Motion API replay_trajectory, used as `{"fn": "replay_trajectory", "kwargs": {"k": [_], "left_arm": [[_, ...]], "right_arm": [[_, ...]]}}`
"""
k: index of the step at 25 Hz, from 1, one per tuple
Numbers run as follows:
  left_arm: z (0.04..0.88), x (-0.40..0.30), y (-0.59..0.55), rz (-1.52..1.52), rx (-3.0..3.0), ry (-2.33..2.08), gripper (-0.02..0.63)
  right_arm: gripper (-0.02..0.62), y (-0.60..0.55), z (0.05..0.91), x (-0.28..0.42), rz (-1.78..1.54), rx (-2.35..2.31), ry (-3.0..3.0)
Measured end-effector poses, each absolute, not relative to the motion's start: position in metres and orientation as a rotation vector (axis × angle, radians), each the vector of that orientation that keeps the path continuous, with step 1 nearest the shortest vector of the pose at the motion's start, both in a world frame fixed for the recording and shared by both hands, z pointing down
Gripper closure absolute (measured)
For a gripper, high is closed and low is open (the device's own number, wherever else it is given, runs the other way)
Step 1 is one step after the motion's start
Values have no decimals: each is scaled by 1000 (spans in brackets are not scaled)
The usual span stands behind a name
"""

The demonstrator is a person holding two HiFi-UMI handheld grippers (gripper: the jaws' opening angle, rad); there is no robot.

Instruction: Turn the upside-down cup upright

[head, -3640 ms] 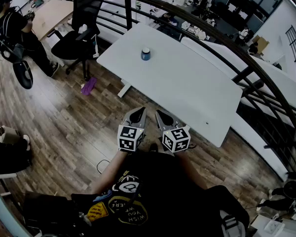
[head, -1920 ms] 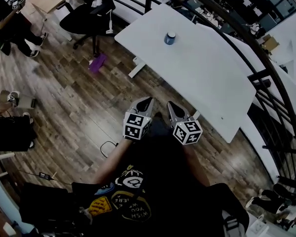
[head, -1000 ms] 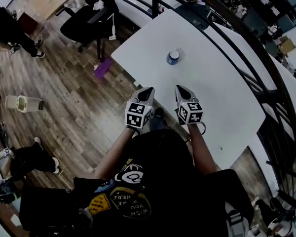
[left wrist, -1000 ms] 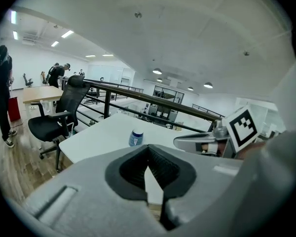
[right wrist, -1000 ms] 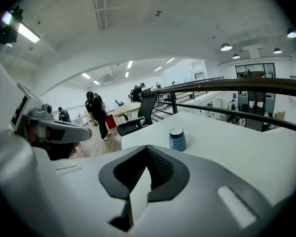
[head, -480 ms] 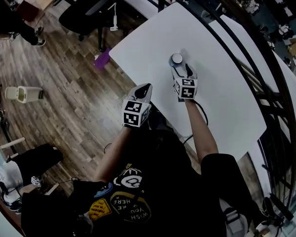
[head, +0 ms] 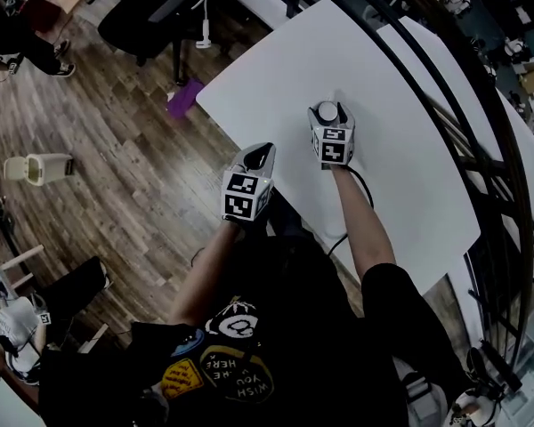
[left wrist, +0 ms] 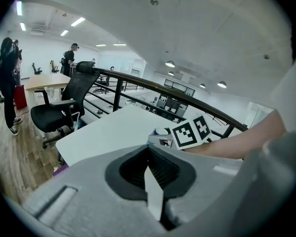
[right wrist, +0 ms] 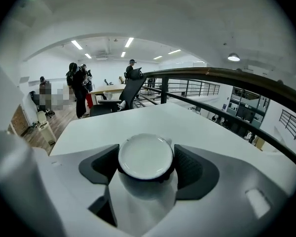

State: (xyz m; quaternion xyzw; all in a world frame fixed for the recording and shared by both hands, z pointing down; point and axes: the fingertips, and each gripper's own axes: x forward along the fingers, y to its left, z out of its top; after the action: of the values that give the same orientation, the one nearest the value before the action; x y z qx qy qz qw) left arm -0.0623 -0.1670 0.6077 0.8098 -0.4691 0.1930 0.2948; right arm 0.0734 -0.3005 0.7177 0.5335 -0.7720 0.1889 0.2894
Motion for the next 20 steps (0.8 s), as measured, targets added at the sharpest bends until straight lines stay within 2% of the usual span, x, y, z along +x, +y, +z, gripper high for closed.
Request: {"fn": "replay_trajectory", "kwargs": {"k": [5, 9, 13, 15, 18, 20], "left_arm": [[612, -59, -181, 410, 2077, -1182, 600], [602, -47, -194, 109, 1906, -998, 593], [579, -25, -206, -133, 1836, -737, 427], [558, -8, -203, -239, 1831, -583, 374], [530, 15, -198, -325, 1869, -420, 376], [513, 23, -196, -379, 1892, -362, 399]], "right_arm": [[249, -290, 705, 73, 568, 1378, -2127], [250, -272, 637, 75, 734, 1423, -2393], [250, -252, 550, 76, 925, 1456, -2670], [250, -241, 518, 76, 1003, 1447, -2771], [250, -230, 487, 79, 1114, 1444, -2886], [252, -225, 474, 81, 1136, 1448, -2928]]}}
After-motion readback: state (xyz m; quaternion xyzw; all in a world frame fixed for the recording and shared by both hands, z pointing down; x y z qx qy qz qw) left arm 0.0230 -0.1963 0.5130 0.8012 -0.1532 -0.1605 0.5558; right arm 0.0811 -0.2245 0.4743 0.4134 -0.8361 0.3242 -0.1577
